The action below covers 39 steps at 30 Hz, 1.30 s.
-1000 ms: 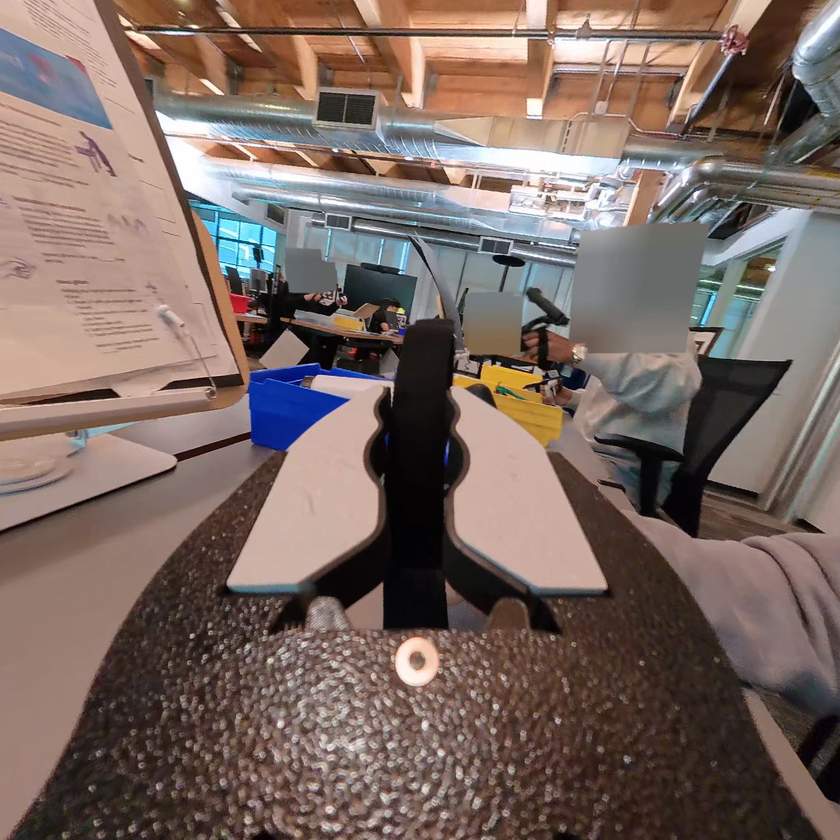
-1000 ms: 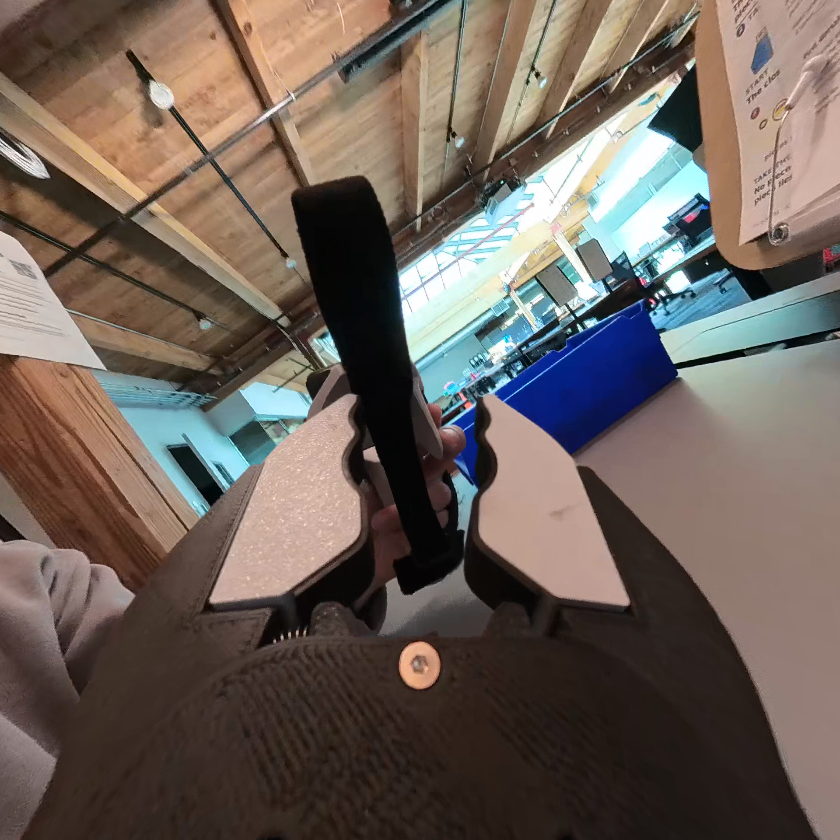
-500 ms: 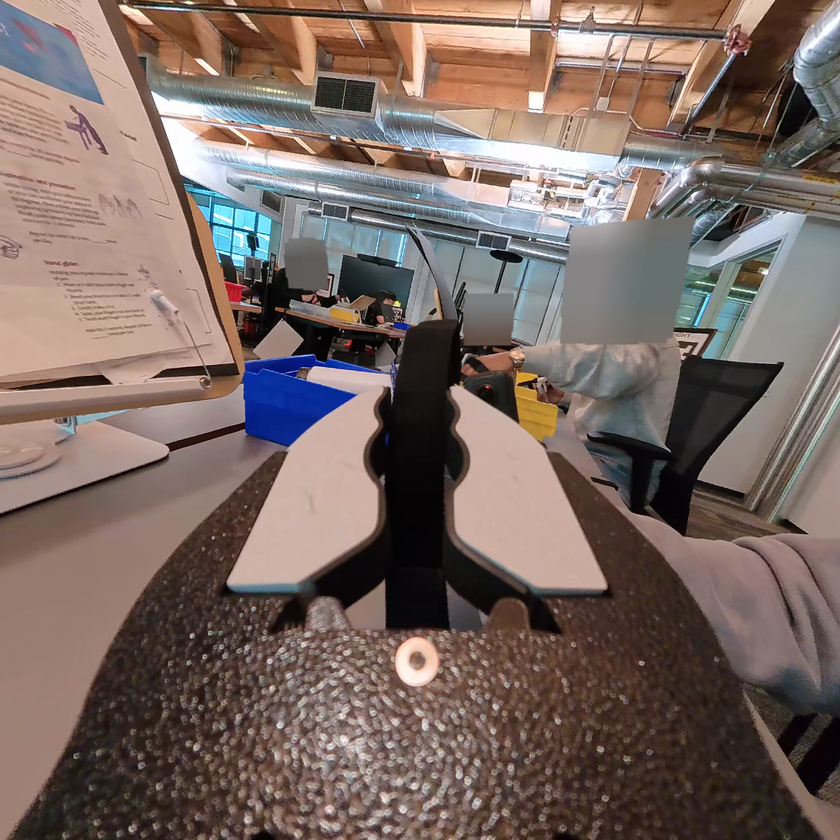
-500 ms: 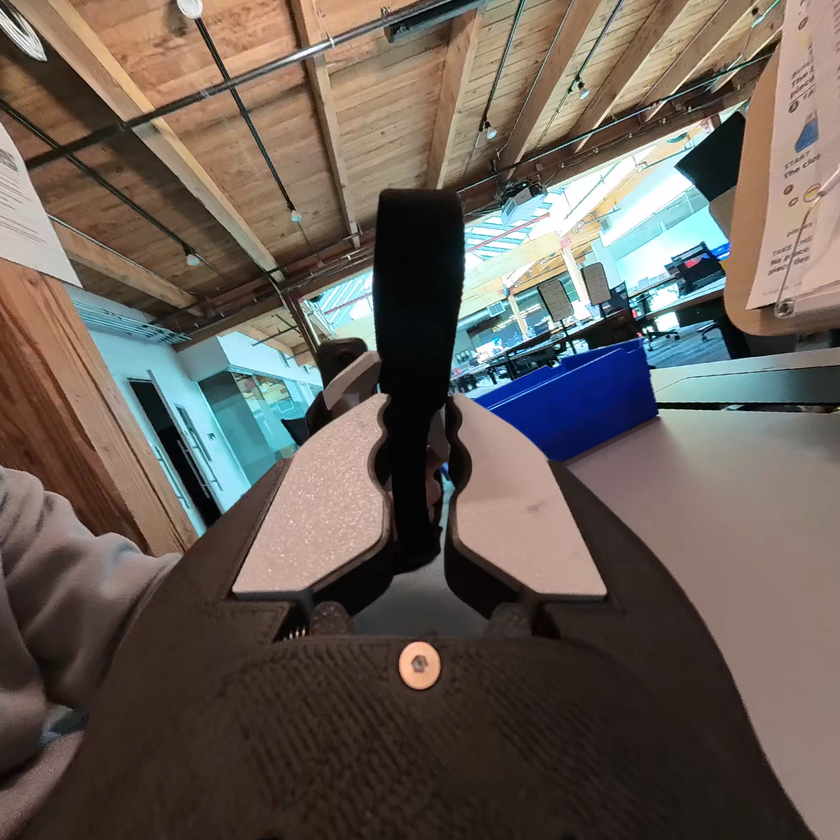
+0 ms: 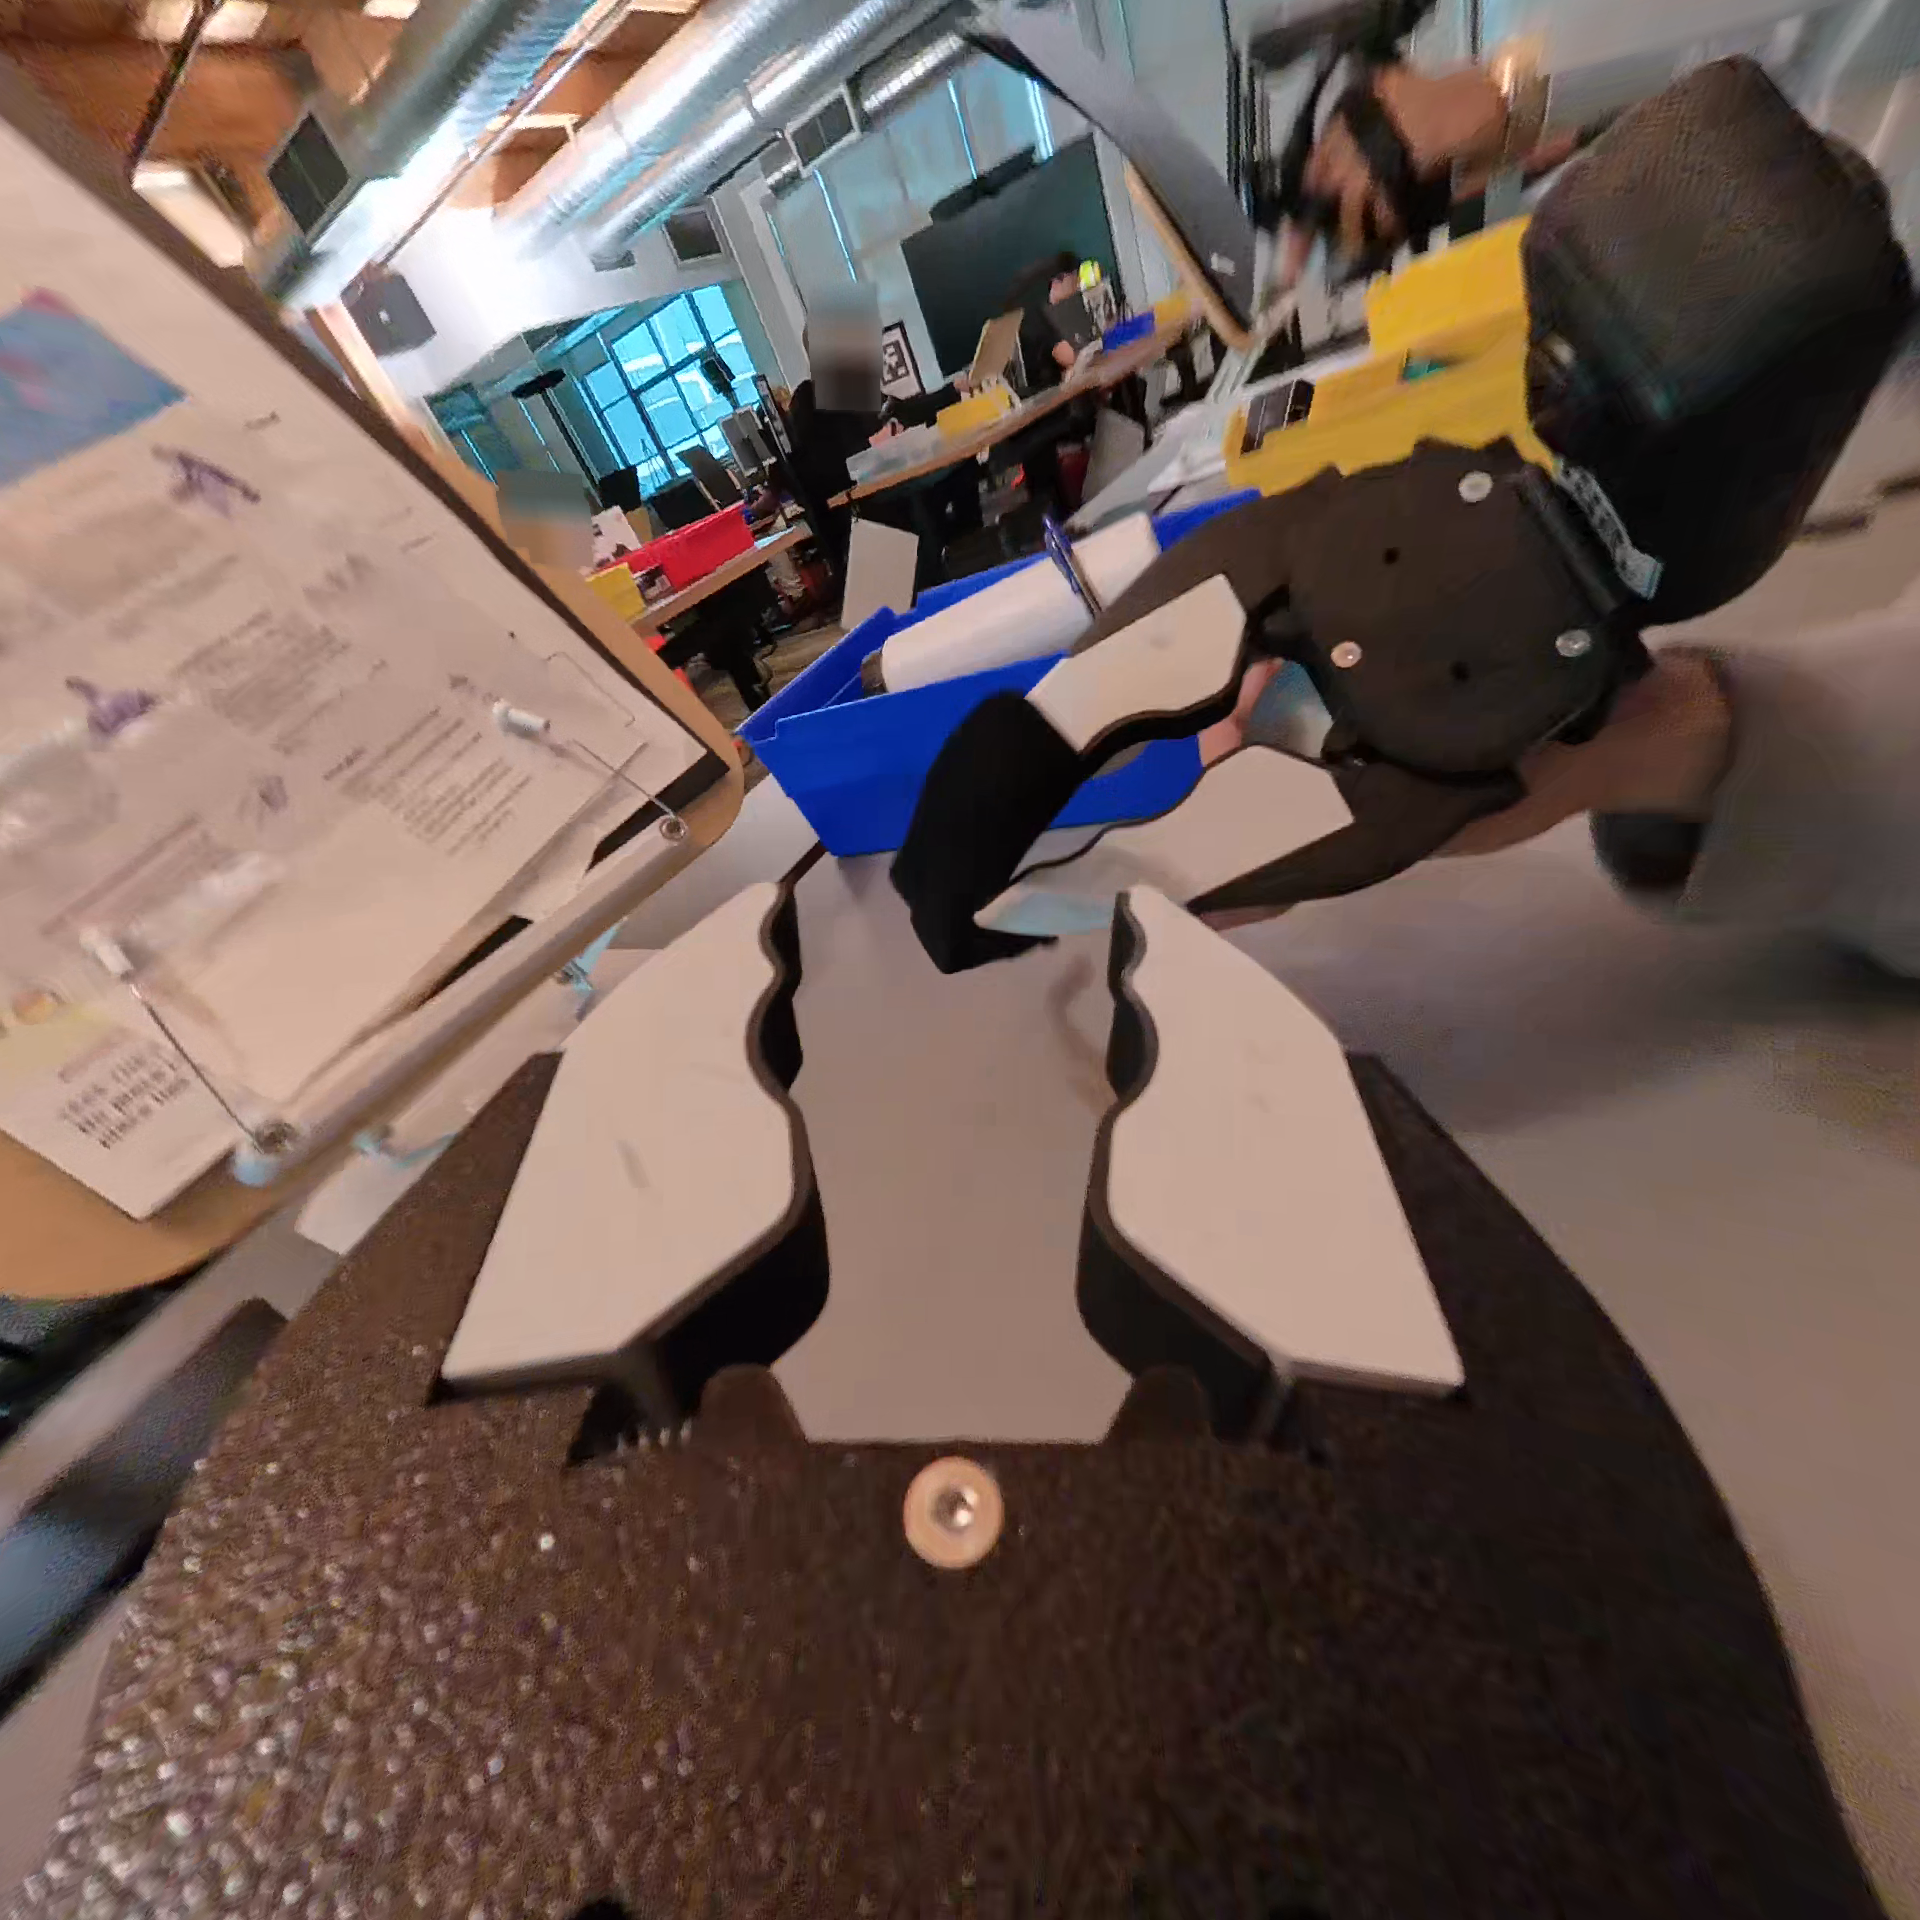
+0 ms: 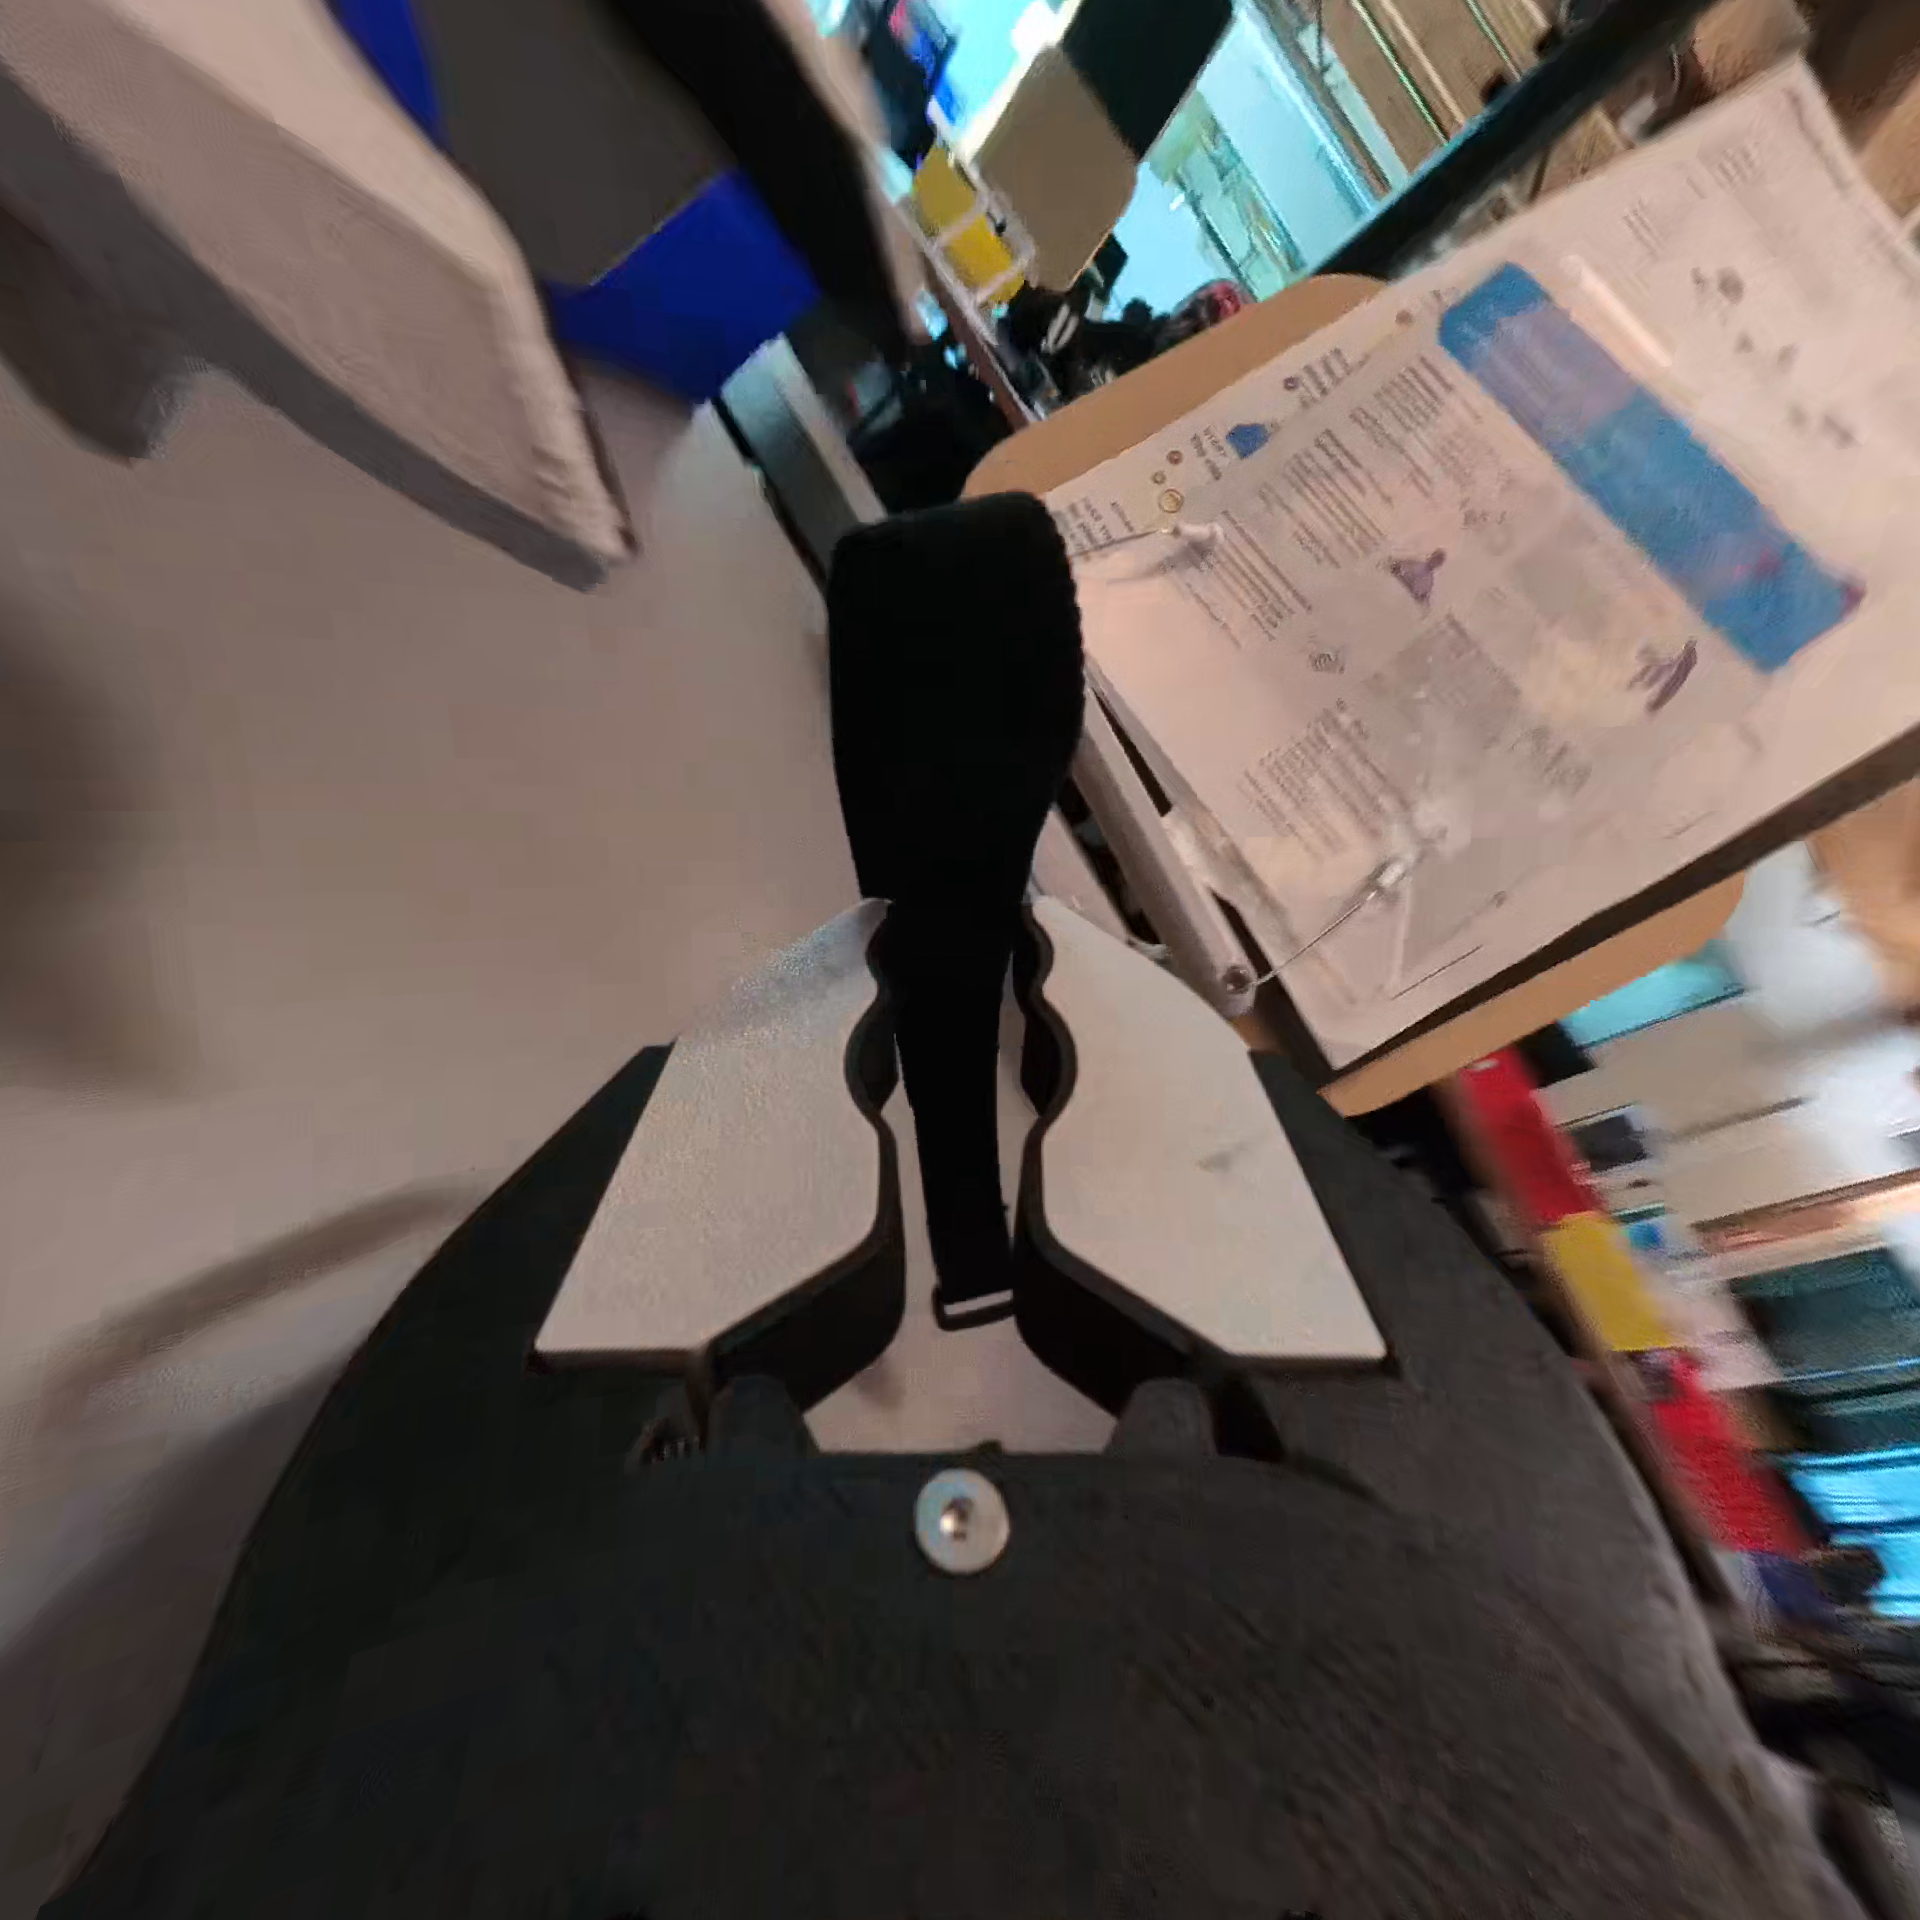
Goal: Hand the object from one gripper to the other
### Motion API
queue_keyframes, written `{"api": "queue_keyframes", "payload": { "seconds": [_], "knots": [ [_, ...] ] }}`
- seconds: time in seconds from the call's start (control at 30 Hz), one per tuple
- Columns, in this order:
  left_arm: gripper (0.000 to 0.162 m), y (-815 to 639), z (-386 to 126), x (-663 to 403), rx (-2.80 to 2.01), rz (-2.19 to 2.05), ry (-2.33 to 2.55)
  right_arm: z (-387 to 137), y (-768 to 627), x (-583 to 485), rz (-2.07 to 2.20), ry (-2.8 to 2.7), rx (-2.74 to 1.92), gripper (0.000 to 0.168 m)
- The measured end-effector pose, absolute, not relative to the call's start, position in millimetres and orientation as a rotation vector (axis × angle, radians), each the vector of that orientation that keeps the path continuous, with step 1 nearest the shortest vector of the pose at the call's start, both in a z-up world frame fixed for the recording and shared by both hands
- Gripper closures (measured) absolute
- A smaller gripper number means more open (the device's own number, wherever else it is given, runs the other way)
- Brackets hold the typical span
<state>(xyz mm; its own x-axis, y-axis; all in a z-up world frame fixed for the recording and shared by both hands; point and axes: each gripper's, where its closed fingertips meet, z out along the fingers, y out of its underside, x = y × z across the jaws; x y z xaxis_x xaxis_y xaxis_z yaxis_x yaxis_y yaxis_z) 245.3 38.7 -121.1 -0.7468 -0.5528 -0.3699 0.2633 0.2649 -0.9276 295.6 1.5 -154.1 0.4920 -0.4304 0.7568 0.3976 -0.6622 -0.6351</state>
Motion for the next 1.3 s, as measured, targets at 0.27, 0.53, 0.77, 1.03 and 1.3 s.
{"api": "queue_keyframes", "payload": {
  "seconds": [0.27,0.53,0.77,1.03,1.3],
  "knots": [
    [0.109,33,-144,252,-0.073,-1.135,1.876,-163,6,294,-1.481,-0.164,-2.014,0.151],
    [0.114,29,-161,254,0.097,-0.851,1.843,-166,5,295,-1.600,-0.278,-2.063,0.151],
    [0.139,34,-155,257,0.068,-0.868,1.808,-164,6,295,-1.636,-0.290,-2.038,0.149],
    [0.141,52,-116,261,-0.226,-1.247,1.675,-139,10,289,-0.893,0.262,-1.698,0.097],
    [0.143,65,-86,251,-0.456,-1.809,1.626,-134,28,260,-0.401,0.242,-1.585,0.096]
  ]
}}
